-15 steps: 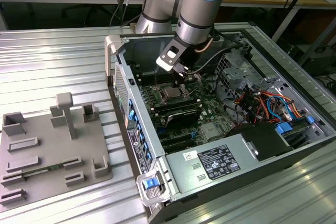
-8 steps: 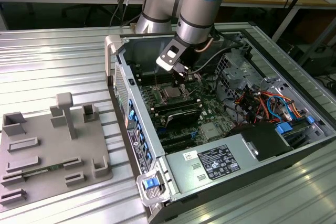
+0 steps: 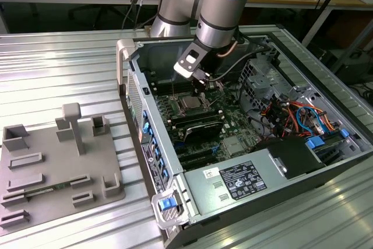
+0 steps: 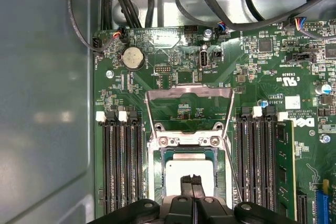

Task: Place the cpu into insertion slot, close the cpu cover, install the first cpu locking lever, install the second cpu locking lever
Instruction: 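Close the cpu cover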

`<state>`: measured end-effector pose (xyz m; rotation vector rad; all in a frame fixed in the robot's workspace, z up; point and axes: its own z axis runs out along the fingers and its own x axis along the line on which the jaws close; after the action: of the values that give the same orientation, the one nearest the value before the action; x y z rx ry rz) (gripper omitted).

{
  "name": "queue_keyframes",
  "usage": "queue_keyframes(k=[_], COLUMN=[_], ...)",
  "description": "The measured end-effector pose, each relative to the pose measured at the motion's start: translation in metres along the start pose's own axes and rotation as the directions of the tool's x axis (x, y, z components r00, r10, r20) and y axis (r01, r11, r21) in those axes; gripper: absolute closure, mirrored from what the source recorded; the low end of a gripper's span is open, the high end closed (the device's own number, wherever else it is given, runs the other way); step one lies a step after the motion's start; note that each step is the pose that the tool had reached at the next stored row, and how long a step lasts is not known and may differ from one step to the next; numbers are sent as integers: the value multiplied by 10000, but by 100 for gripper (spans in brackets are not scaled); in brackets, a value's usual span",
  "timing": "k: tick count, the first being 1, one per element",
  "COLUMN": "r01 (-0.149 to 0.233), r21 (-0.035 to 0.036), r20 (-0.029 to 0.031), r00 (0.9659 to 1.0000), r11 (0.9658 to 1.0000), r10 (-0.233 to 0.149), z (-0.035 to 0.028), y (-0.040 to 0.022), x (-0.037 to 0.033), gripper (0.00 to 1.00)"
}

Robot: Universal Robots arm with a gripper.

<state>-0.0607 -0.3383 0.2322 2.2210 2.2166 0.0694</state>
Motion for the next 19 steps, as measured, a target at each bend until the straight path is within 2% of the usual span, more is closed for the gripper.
queue_keyframes(k=[4, 7, 11, 13, 16, 17, 19], r01=[577, 595, 603, 609, 615, 616, 613], r21=[20, 22, 21, 21, 21, 22, 21], r20=[-19, -19, -20, -20, -23, -21, -21], r00=[9983, 9982, 9982, 9981, 9981, 9981, 9981], r11=[9983, 9982, 9982, 9981, 9981, 9981, 9981], r10=[-577, -595, -603, -609, -615, -616, -613], z=[1, -4, -48, -92, -100, -100, -97], y=[0, 0, 1, 3, 7, 14, 77], x=[0, -1, 1, 3, 3, 3, 3], gripper=[89, 89, 89, 89, 89, 89, 89])
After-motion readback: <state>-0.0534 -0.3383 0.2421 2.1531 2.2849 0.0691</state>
